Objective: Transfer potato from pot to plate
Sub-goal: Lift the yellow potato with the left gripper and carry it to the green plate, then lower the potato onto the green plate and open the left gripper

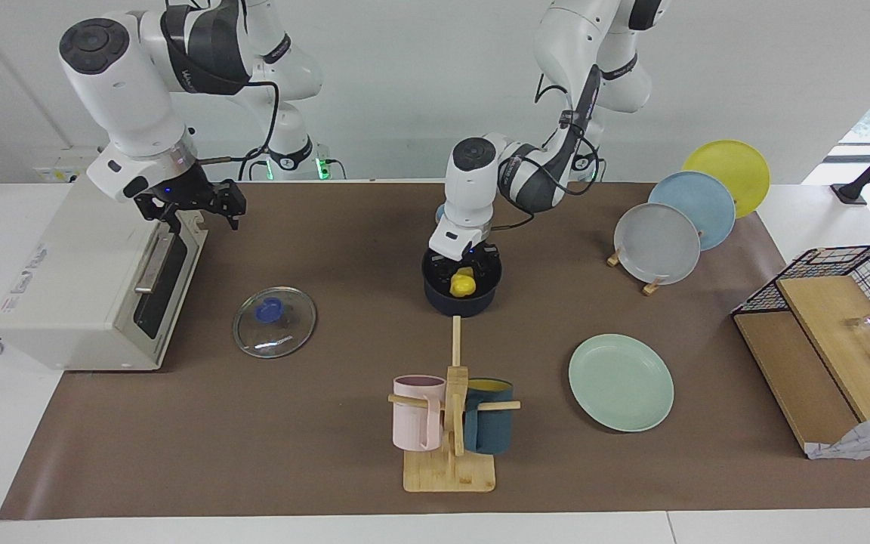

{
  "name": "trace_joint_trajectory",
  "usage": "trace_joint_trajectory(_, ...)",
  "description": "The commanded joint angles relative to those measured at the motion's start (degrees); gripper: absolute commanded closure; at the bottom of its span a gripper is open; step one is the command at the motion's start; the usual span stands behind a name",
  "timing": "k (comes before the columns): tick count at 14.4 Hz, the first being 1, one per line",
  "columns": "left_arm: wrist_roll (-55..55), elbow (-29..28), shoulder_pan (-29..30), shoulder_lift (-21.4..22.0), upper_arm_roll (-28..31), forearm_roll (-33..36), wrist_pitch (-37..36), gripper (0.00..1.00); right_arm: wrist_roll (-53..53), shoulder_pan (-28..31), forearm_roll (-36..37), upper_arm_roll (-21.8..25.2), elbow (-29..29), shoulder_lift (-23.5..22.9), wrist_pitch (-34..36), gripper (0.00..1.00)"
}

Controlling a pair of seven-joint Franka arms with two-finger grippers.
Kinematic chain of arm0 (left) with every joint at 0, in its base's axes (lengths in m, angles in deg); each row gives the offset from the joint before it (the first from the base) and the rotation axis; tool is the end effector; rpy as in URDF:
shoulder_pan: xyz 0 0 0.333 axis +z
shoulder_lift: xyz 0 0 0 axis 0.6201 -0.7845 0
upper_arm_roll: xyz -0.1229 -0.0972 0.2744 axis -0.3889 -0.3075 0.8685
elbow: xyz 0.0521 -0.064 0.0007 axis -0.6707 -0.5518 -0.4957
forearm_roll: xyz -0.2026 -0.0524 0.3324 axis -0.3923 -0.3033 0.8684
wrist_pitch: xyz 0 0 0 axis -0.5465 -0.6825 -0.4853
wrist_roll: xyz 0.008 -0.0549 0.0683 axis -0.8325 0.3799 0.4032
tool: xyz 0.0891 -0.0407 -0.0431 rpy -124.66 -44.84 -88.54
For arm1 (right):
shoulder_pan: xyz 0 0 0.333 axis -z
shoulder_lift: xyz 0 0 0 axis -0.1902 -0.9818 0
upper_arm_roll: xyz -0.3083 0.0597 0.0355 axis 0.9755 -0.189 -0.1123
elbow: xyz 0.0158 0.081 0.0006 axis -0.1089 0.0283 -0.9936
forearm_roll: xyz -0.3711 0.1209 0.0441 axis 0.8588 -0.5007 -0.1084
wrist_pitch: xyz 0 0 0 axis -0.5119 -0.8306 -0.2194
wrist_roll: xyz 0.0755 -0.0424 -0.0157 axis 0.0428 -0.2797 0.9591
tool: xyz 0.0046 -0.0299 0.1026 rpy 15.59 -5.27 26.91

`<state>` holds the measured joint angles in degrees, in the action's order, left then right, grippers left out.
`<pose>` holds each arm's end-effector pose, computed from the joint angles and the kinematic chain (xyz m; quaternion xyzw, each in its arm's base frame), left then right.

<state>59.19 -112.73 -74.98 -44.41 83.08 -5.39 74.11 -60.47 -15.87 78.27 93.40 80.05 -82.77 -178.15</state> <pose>0.4516 -0.4089 0.3502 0.9980 0.0536 0.0328 0.0047 0.5464 0.0053 0.5598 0.9978 0.0325 -0.0535 0.0230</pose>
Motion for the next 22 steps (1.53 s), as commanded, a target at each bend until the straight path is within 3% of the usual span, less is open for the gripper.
trace_joint_trajectory(1, -0.4, 2.1, 1.1, 3.8, 0.3, 1.2, -7.1, 1.0, 1.3, 0.5, 0.1, 0.0, -3.5, -1.6, 1.8, 0.0)
trace_joint_trajectory(3, -3.4, 7.5, 3.1, 4.1, 0.4, 0.5, -13.5, 1.0, 1.2, 1.2, 0.1, 0.0, -8.0, -3.4, 3.1, 0.0)
trace_joint_trajectory(5, -11.0, 18.3, 7.7, 2.4, 0.6, -4.7, -22.3, 1.0, 1.2, 1.3, 0.1, 0.1, -10.3, -4.2, 3.8, 0.0)
trace_joint_trajectory(8, -22.1, 37.4, 16.8, -6.6, 0.1, -6.9, -35.6, 1.0, 1.2, 3.3, -1.6, 0.0, -10.3, -3.9, 4.2, 0.0)
trace_joint_trajectory(10, -30.9, 42.3, 21.9, -10.5, 0.1, -6.6, -35.7, 1.0, 1.2, 3.3, -0.9, 0.0, -10.3, -3.4, 4.7, 0.0)
trace_joint_trajectory(14, -45.7, 42.5, 28.7, -18.0, 0.5, -6.4, -24.4, 1.0, 1.2, 3.3, -0.6, 0.0, -10.3, -3.5, 3.7, 0.0)
trace_joint_trajectory(16, -48.0, 41.1, 30.1, -20.8, 0.6, -4.7, -20.1, 1.0, 0.9, 3.4, -0.6, 0.0, -10.0, -3.4, 3.5, 0.0)
trace_joint_trajectory(18, -49.2, 34.7, 31.5, -20.1, 0.5, -3.0, -17.3, 1.0, 0.9, 3.3, -0.8, -0.1, -10.0, -3.4, 3.5, 0.0)
trace_joint_trajectory(22, -49.2, 27.7, 31.5, -18.5, 0.5, -3.1, -11.9, 1.0, 0.7, 3.2, -1.4, -0.2, -9.9, -3.4, 3.8, 0.0)
